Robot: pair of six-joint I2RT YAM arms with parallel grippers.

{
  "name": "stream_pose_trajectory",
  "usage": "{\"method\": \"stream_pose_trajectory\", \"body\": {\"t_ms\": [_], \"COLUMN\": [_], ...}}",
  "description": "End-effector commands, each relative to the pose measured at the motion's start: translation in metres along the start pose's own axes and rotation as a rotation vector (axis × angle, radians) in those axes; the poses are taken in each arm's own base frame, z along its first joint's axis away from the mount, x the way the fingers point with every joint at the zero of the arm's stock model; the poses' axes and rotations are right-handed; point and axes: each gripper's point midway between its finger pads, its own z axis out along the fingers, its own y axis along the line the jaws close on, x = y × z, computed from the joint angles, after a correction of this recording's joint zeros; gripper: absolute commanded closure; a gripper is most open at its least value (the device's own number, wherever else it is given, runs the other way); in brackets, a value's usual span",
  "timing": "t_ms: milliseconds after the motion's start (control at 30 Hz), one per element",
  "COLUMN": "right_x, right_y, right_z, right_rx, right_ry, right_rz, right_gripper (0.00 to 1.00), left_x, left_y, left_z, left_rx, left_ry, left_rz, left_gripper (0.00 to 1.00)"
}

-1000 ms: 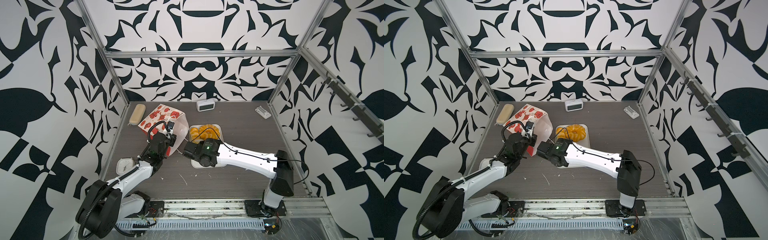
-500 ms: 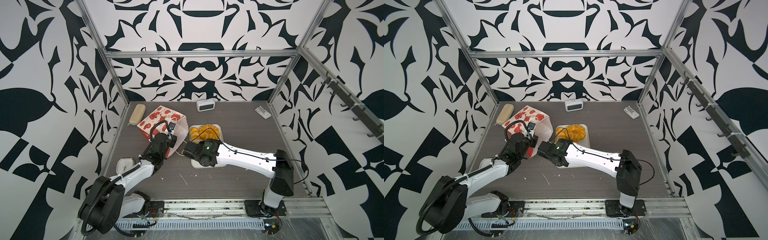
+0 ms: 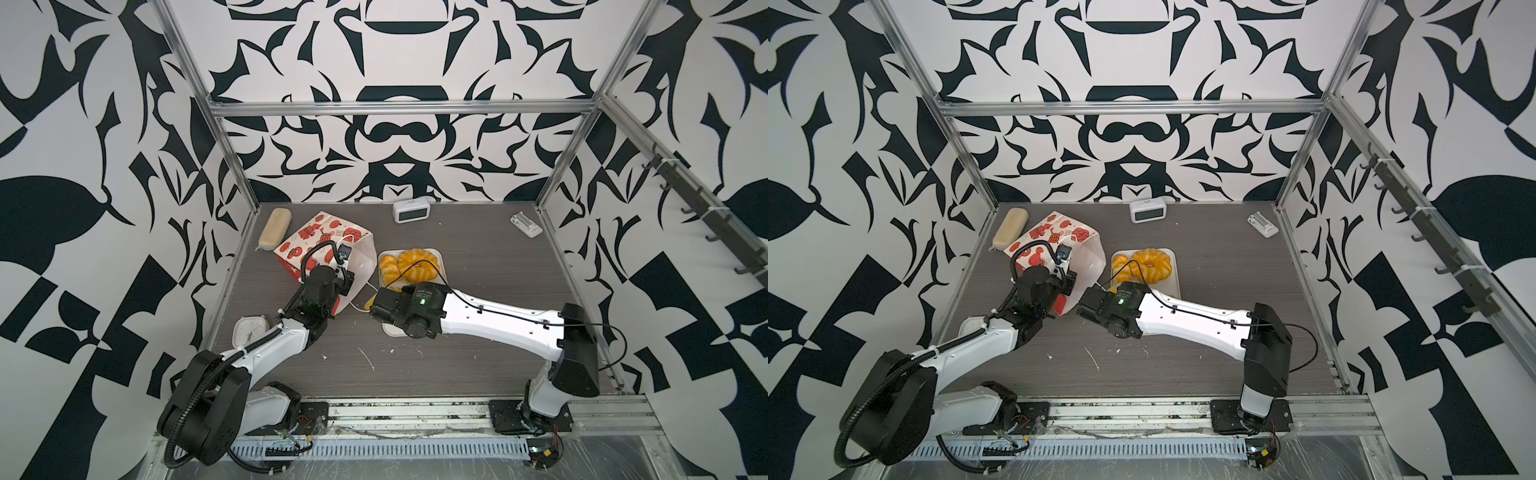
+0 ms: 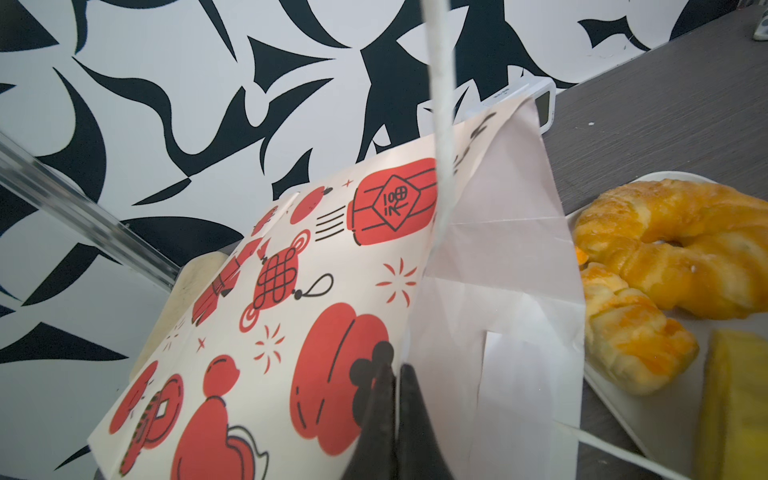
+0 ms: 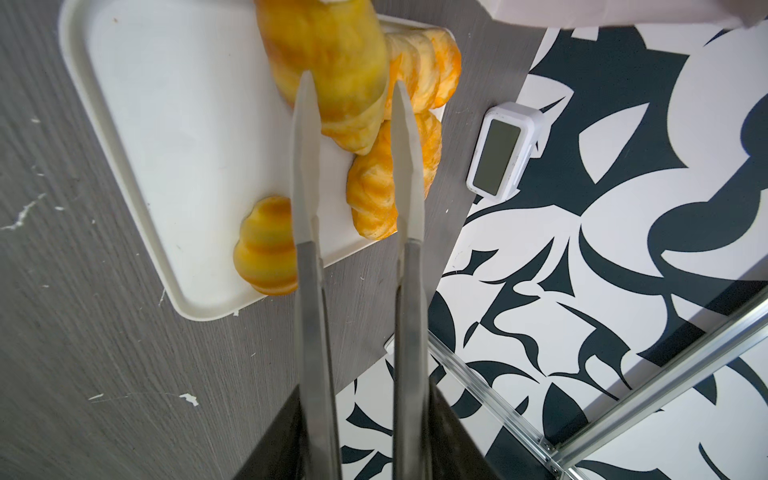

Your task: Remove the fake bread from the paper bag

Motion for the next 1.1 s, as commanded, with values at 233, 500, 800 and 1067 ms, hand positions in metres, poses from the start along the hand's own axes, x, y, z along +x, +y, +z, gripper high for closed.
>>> {"method": "stream_pose_trajectory", "body": {"t_ms": [233,500,800,1067], "right_x": [-0.004,-0.01,-0.013,-0.009], "right_y": [0.016,0.007,0.007,-0.001], "right_z": [0.0,0.005,0.018,0.032], "right_rx": [-0.039,0.007,0.009,0.033], "right_ry": [-0.026,-0.02,0.008,0.061], "right_rz": [0.026,0.011,-0.01,-0.034], "right_gripper": [0.58,0.54,0.52,0.51], "left_x": [-0.012,-0.013,-0.013,-0.015], "left_y": [0.004,0.005,0.005,0.006], "left_z": [0.004,0.002,0.0,-0.003], "left_rx": [-0.013,-0.012,-0.012,-0.016], "left_ry": [-0.022,-0.028,-0.033,-0.04], "left_rz": [-0.012,-0.015,-0.019,-0.021], "left_gripper": [0.96,0.96,0.96,0.96]}}
